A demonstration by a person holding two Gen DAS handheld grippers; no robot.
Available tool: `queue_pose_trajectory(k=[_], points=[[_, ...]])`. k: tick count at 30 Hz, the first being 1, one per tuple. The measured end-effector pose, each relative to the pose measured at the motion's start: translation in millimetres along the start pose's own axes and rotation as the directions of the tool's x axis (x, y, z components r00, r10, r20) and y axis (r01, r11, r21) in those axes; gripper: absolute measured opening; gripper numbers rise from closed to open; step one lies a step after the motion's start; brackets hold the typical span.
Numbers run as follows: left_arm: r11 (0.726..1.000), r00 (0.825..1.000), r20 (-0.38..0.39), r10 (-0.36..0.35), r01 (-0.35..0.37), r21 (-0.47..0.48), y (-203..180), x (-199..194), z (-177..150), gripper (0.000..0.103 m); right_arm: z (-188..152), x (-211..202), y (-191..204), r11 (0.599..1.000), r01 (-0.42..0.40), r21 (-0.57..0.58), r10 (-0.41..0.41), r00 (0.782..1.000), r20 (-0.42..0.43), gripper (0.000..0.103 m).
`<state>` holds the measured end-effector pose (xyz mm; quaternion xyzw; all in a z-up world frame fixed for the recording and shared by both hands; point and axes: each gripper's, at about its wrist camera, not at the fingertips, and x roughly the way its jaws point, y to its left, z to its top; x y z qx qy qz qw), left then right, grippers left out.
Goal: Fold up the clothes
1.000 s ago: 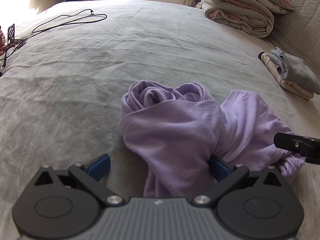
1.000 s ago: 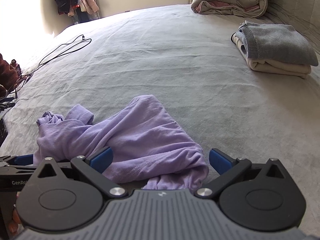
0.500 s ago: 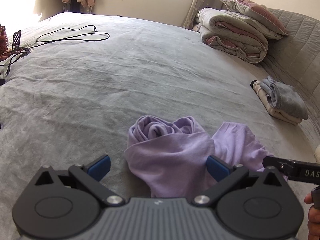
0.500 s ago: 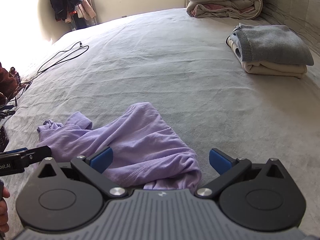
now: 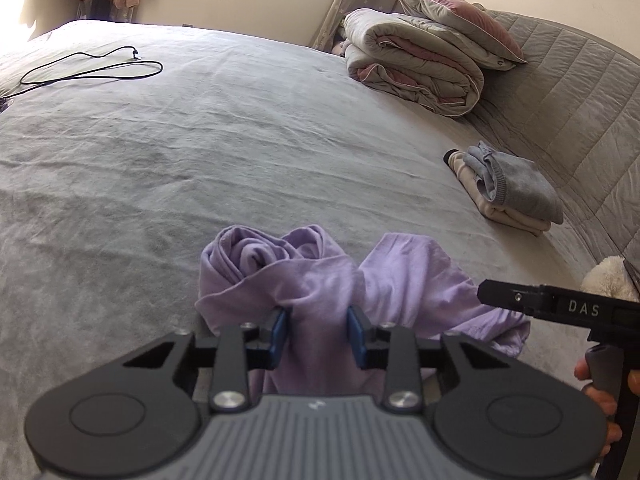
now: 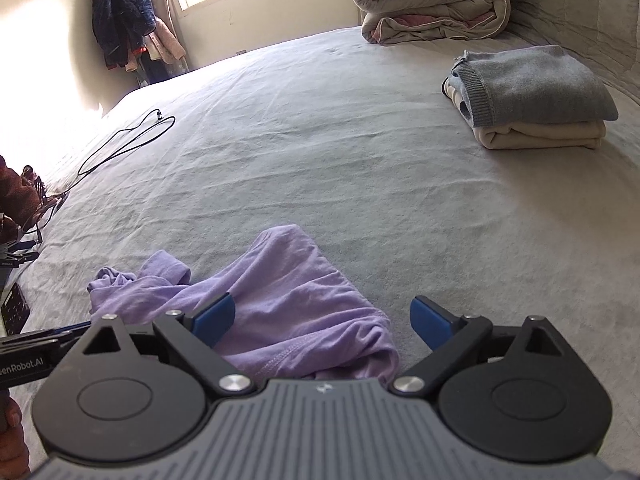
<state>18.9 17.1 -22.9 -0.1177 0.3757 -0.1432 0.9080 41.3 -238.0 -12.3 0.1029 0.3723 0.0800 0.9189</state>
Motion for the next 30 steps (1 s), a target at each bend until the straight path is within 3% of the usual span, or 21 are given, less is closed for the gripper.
queue_pose_trajectory(k=[9,12,13,17,20,30], points=[[0.986,0.987,-0.051,-0.154,0.157,0.052,-15.4,-9.8,-4.0,0.012,4.4,-9.5,-1.9,0.999,-0.033,0.037,0.031,0.998,0.051,0.093],[0.970,0.970,-0.081,-0.229,0.234,0.067,-22.6,-13.9,-8.8,0.009,5.3,-11.4,-0.5,0.998,-0.053,0.033,0.051,0.997,0.058,0.093],[0.963,0.963,-0.091,-0.253,0.260,0.071,-25.0,-15.3,-10.4,0.000,5.5,-12.0,0.1,0.998,-0.060,0.031,0.058,0.997,0.059,0.093],[0.933,0.937,-0.130,-0.325,0.340,0.119,-41.4,-23.7,-20.2,0.001,5.4,-11.2,2.8,0.995,-0.098,0.031,0.096,0.994,0.047,0.093],[0.927,0.940,-0.145,-0.308,0.331,0.179,-50.5,-27.4,-26.9,0.001,3.7,-8.6,3.9,0.991,-0.125,0.048,0.124,0.992,0.025,0.090],[0.930,0.950,-0.104,-0.294,0.309,0.198,-40.4,-39.5,-24.5,0.002,-0.2,-2.1,4.8,0.986,-0.144,0.088,0.146,0.989,-0.014,0.084]])
